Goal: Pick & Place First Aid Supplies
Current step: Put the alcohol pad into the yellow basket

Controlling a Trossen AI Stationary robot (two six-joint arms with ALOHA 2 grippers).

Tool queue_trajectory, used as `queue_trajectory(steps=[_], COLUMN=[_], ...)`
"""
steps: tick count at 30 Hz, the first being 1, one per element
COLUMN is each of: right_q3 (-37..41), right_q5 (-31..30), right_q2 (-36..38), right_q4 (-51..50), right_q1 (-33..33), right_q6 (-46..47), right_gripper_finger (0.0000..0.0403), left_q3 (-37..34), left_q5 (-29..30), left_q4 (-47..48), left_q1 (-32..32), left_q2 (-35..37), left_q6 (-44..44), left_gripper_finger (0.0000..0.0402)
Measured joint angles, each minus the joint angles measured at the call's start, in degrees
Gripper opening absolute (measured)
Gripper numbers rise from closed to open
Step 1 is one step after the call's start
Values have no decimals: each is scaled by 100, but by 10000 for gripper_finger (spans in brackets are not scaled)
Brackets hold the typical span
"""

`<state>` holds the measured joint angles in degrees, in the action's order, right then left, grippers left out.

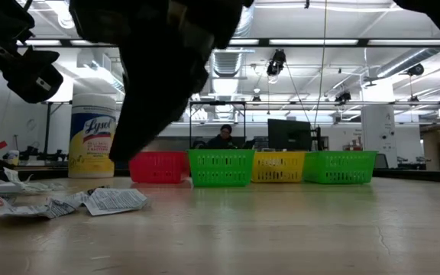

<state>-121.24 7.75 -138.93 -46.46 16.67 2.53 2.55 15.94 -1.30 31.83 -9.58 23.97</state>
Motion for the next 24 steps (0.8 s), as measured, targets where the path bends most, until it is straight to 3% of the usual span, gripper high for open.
queue_trajectory(steps=[8,24], right_q3=[497,711], right_q5=[0,-15], right_q2=[0,29], right_q4=[369,-252], right_q1=[-38,-210], right_q6=[26,48], right_gripper_finger=[52,52], left_q3=[0,0], left_q5=[1,27], left_q4=[4,4], left_q1=[1,1], left_q2=[0,0], left_q6=[-119,-131], left_gripper_finger=[197,197])
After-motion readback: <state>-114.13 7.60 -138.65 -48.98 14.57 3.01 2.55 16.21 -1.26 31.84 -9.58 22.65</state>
